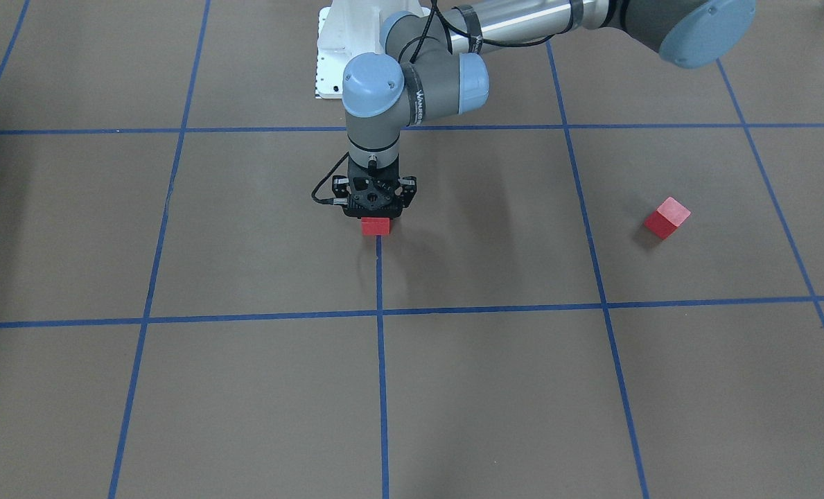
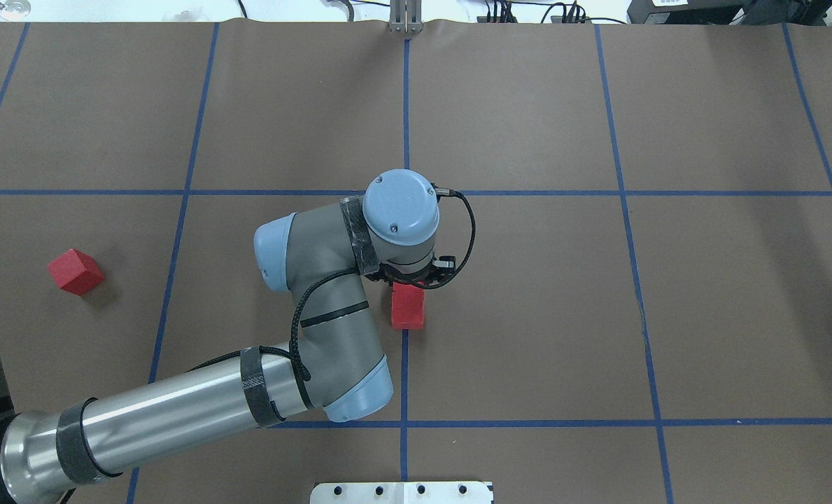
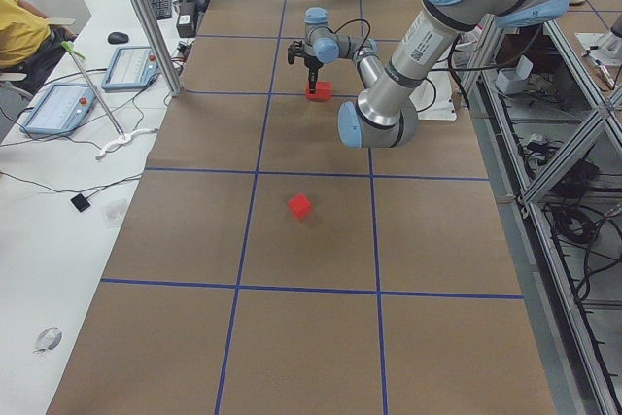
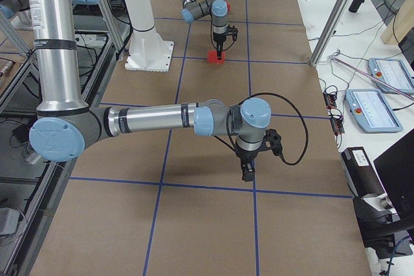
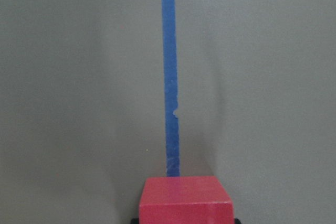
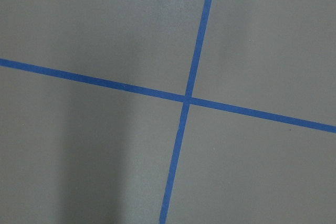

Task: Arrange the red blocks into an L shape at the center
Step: 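Lower the red cube against the nearer side of the placed cube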

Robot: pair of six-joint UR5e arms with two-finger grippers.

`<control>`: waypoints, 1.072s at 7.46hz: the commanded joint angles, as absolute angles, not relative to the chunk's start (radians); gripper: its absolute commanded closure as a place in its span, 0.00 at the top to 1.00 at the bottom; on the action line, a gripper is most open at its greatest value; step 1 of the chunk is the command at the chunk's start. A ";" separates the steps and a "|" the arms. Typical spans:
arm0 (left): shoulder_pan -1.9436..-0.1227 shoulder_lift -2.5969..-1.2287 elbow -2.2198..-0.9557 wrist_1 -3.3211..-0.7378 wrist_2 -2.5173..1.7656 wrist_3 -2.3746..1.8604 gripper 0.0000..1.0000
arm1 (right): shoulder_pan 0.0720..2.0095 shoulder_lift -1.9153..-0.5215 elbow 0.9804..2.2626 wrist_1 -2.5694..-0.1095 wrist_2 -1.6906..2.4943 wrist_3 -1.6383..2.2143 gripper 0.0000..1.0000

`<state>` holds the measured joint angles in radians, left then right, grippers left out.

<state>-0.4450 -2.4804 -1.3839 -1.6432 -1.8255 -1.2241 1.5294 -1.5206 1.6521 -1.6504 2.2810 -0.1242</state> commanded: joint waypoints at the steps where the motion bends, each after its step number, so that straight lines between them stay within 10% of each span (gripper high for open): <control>1: -0.445 -2.479 -1.384 -1.643 -1.825 -1.224 0.51 | 1.529 -1.520 1.652 -1.649 2.281 -0.124 0.99; 3: -0.445 -2.479 -1.384 -1.643 -1.825 -1.218 0.69 | 1.529 -1.520 1.652 -1.651 2.281 -0.124 0.99; 4: -0.445 -2.479 -1.384 -1.641 -1.824 -1.216 0.94 | 1.529 -1.520 1.652 -1.649 2.281 -0.124 0.99; 8: -0.449 -2.485 -1.394 -1.635 -1.815 -1.210 1.00 | 1.529 -1.520 1.652 -1.649 2.281 -0.124 0.99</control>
<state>-0.4471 -2.4831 -1.3878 -1.6385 -1.8113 -1.2114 1.5294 -1.5202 1.6521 -1.6496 2.2810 -0.1243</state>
